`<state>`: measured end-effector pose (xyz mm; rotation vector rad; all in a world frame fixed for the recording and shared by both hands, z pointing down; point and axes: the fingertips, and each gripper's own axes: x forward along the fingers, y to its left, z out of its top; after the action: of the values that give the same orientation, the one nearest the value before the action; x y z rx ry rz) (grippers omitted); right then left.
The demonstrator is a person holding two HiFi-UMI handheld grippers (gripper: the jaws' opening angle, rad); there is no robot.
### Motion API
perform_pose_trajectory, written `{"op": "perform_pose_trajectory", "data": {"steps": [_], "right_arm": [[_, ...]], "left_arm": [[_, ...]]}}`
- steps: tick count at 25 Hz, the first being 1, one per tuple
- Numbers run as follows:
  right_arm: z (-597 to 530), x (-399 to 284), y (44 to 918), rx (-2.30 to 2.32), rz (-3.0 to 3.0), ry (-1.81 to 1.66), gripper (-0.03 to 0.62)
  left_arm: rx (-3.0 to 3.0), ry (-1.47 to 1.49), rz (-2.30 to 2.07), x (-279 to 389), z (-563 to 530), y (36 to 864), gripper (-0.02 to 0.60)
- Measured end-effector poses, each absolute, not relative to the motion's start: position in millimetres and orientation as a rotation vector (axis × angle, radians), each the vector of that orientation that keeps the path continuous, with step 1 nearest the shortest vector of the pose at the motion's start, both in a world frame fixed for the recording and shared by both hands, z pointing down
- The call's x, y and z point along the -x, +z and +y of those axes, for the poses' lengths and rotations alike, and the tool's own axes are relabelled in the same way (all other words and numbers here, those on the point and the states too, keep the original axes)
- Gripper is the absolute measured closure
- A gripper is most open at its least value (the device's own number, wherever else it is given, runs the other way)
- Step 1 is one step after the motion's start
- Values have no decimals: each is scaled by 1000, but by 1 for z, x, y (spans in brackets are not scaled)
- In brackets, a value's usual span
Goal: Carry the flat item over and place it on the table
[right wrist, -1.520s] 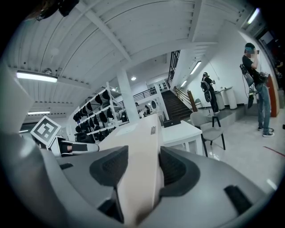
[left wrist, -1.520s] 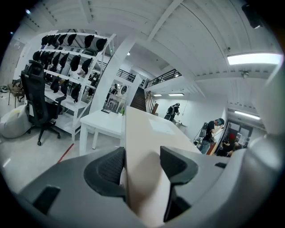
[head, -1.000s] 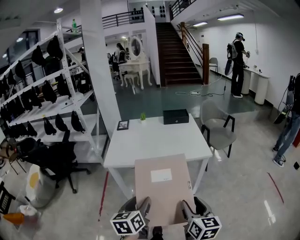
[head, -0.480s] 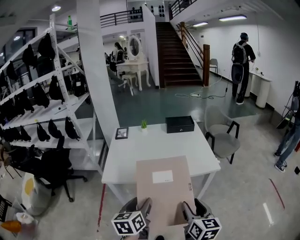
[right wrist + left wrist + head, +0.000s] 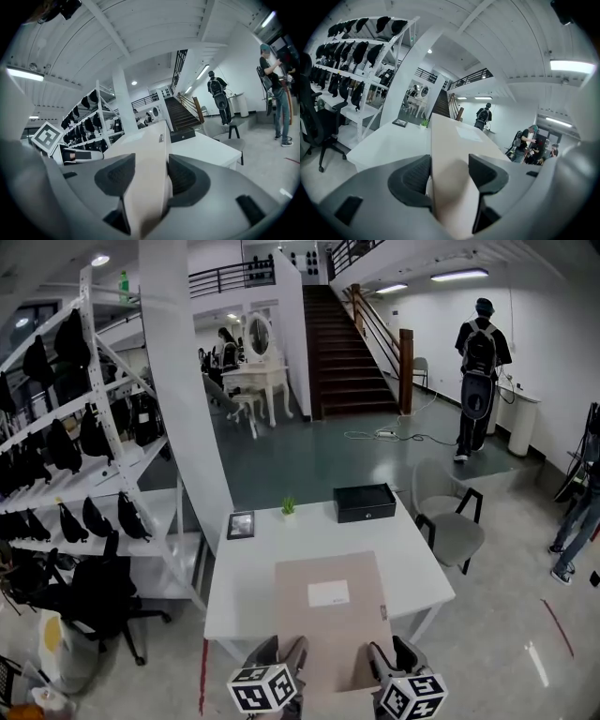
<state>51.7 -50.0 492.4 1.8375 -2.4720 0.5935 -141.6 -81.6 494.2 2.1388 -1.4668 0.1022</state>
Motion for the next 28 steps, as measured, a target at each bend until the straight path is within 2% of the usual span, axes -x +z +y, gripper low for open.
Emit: {"op": "perform_pose_trajectory", "data": {"steps": [28], "right_arm": [[-212,-53,502,-1807,-2494,611,391]], "left_arm": [[-2116,145,-1524,142,-238,506,328]]}}
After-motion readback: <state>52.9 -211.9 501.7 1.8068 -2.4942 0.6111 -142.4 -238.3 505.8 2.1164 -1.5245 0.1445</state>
